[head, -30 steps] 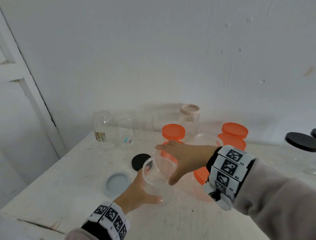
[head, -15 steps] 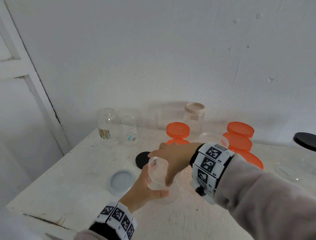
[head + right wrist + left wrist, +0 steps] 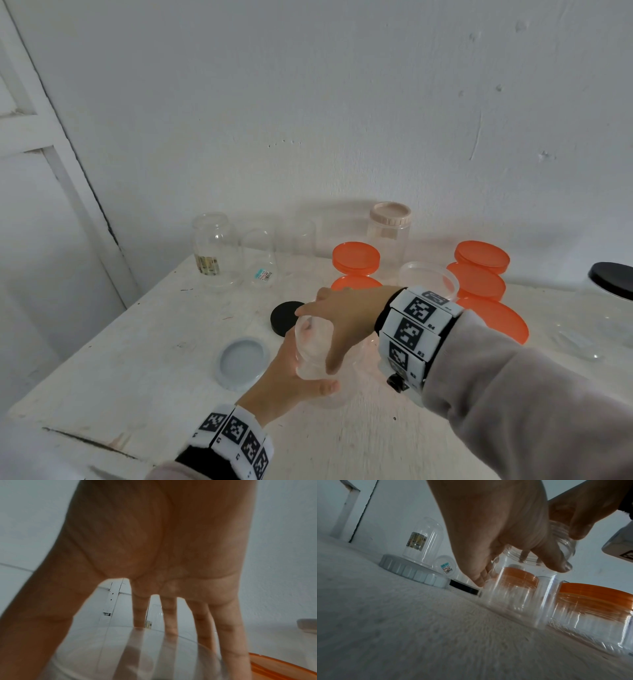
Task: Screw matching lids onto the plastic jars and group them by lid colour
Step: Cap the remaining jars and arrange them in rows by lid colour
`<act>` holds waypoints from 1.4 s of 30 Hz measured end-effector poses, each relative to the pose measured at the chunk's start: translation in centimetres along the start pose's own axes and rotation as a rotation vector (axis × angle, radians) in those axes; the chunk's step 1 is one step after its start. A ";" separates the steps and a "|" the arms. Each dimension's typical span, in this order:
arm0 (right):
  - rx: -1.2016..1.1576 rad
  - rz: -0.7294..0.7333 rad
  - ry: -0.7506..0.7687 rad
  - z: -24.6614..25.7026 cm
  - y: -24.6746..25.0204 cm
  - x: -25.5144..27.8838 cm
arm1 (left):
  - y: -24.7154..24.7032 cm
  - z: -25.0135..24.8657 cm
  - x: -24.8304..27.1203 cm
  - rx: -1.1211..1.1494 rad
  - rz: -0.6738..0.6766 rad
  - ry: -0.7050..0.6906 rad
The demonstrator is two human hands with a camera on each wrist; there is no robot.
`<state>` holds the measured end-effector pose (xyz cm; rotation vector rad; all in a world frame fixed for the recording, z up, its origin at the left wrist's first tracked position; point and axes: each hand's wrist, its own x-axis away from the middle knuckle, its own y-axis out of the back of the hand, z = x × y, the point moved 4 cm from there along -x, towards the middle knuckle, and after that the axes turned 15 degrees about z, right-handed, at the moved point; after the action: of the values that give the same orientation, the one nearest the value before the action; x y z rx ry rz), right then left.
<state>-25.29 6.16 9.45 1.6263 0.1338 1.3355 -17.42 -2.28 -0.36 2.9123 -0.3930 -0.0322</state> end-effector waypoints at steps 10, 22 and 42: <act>-0.069 -0.042 -0.082 -0.3 -0.6 -0.2 | -0.2 -0.8 0.1 -0.009 0.024 -0.066; -0.054 -0.034 -0.065 -0.6 -0.6 -0.6 | 0.0 0.3 0.1 -0.013 0.008 0.008; -0.083 -0.193 -0.043 -1.3 -3.0 -0.9 | 0.0 0.3 0.3 -0.027 -0.053 0.095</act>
<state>-25.25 7.92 6.60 1.5308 0.2019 1.1430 -17.12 -2.45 -0.63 2.8835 -0.2967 0.0911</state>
